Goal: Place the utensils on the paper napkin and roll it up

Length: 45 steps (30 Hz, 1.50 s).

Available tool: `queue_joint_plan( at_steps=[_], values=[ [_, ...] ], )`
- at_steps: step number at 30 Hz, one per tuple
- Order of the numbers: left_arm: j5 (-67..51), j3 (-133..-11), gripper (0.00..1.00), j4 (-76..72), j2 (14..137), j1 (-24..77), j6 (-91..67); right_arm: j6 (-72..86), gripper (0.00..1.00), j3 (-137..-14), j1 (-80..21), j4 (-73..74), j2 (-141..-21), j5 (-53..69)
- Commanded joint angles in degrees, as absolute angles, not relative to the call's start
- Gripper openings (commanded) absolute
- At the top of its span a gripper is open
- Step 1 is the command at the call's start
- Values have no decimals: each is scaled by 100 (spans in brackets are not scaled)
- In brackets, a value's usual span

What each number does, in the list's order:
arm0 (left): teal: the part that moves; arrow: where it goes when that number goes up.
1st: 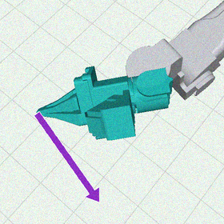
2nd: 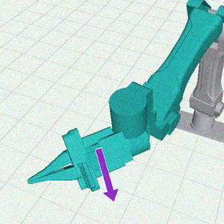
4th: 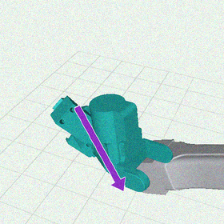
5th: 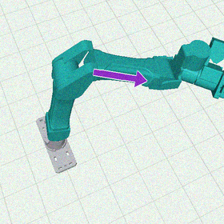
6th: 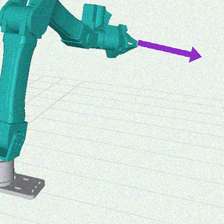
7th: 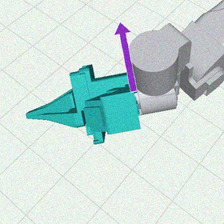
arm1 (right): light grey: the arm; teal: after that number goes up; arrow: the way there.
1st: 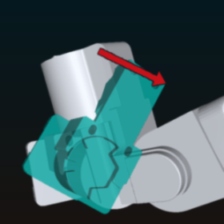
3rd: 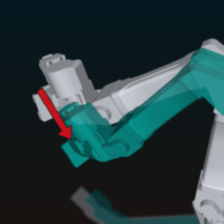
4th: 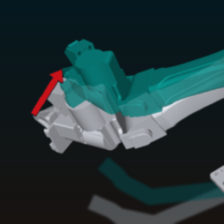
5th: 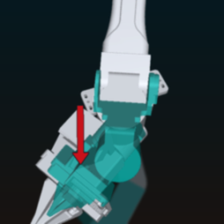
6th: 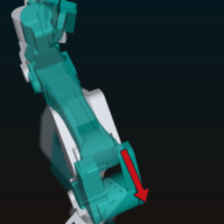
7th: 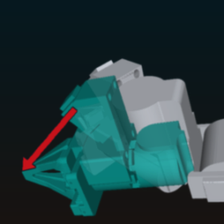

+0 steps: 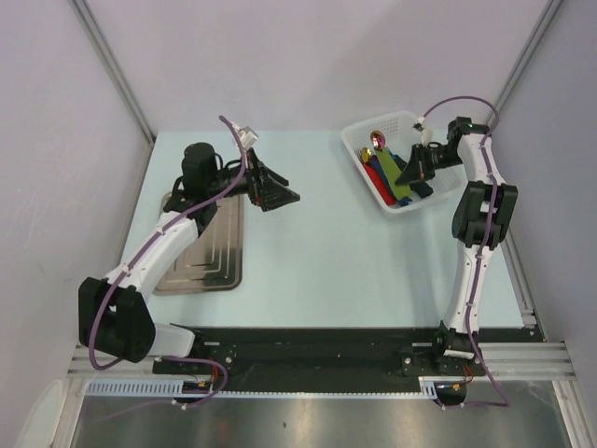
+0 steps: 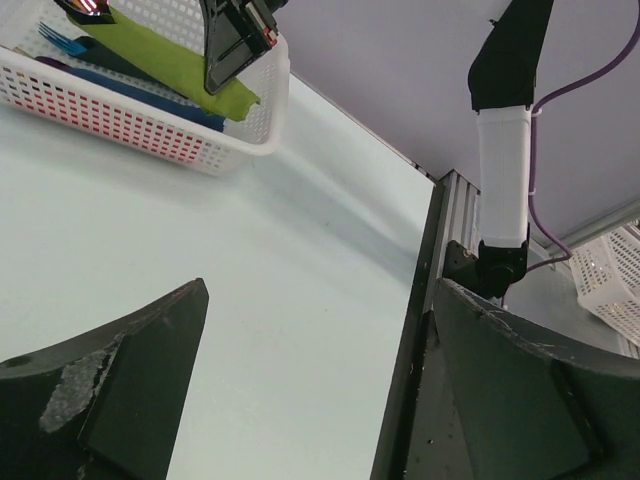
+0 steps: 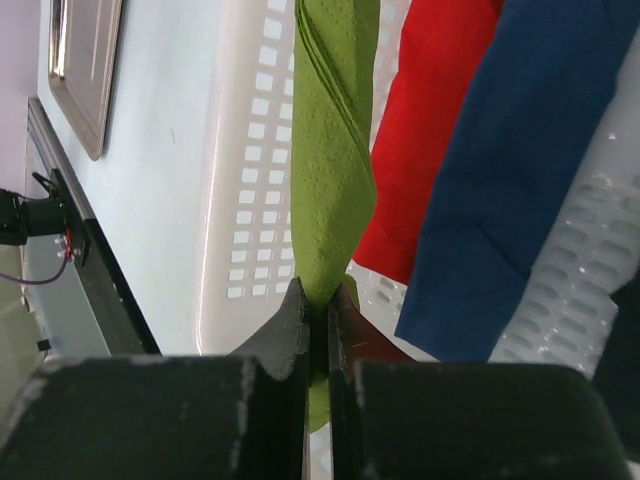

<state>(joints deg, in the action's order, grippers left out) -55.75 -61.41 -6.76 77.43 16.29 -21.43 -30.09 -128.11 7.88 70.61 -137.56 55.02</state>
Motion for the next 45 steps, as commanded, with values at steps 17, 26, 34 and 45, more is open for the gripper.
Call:
queue_joint_plan(
  at_steps=[17,26,34,45],
  values=[
    [-5775,-6319,99,-967,8130,1644,-2435,-3112,0,-13579,395,7155,-14572,5801],
    [-5810,-6416,99,-818,8262,1644,-2382,-2883,0,-13562,413,6829,-14818,5450],
    [-5801,-6600,99,-528,8376,1635,-2285,-2514,11,-13570,483,6574,-14942,5317],
    [-5757,-6653,99,-554,8394,1635,-2329,-2321,47,-13360,466,6407,-14608,5063]
  ],
)
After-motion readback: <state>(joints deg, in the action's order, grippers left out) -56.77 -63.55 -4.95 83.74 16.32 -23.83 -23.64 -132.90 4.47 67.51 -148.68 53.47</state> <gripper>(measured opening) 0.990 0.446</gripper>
